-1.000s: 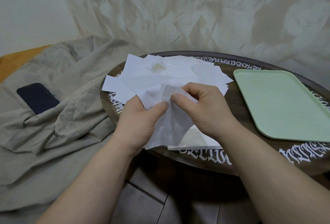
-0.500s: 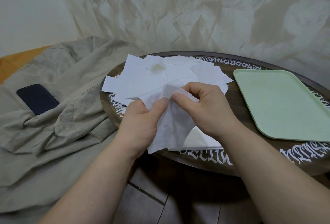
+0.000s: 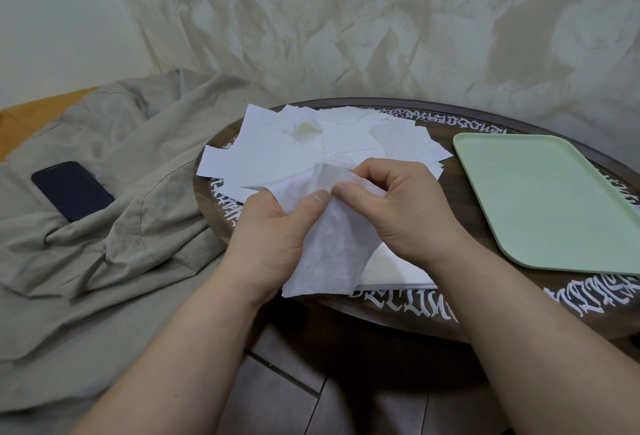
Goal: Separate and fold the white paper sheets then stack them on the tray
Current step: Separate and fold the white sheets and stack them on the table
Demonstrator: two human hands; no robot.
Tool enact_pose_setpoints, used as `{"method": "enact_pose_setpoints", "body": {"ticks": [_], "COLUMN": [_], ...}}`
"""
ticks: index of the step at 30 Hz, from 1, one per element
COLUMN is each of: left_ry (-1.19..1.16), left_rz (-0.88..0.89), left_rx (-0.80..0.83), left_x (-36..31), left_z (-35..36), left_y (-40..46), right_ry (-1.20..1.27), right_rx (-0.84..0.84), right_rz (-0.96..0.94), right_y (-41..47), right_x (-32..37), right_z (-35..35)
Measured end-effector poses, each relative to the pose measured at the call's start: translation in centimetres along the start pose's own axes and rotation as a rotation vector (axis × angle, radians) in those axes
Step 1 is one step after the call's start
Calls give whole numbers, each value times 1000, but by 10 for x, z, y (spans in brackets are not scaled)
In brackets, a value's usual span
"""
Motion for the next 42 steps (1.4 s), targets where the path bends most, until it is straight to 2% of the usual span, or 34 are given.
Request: {"method": "enact_pose_setpoints", "body": {"ticks": [21,25,29,32,37,42], "left_ry": [60,185,358,398,331,166], "left_rz": [19,105,214,241,190,100], "left_rx": [-29,-36,-21,-9,-35,-32], "left_x": [2,-6,-14,-14,-12,-8], "left_z": [-6,-6,-2,1,-4,-8], "left_y": [3,0,-3,-4,-2,-1], "right_ry": [-50,-228,-260,-275,-332,-275], "right_rx": [-33,-152,-53,-36,-39,-11], "right_rz": [-47,-238,-252,-274,-295,-154], "right_y": [1,1,1,0,0,2], "right_x": [3,23,22,26,26,12], "right_z": [0,-11,-3,-1,-3,-6]}}
Point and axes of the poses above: each hand's wrist, its own y-axis towards the middle knuckle, its own z-axis out of the palm, x = y × z, the point moved 9 cm from there along y, towards the middle knuckle, and after that the axes turned 10 degrees about -z, right-handed, at the moved point
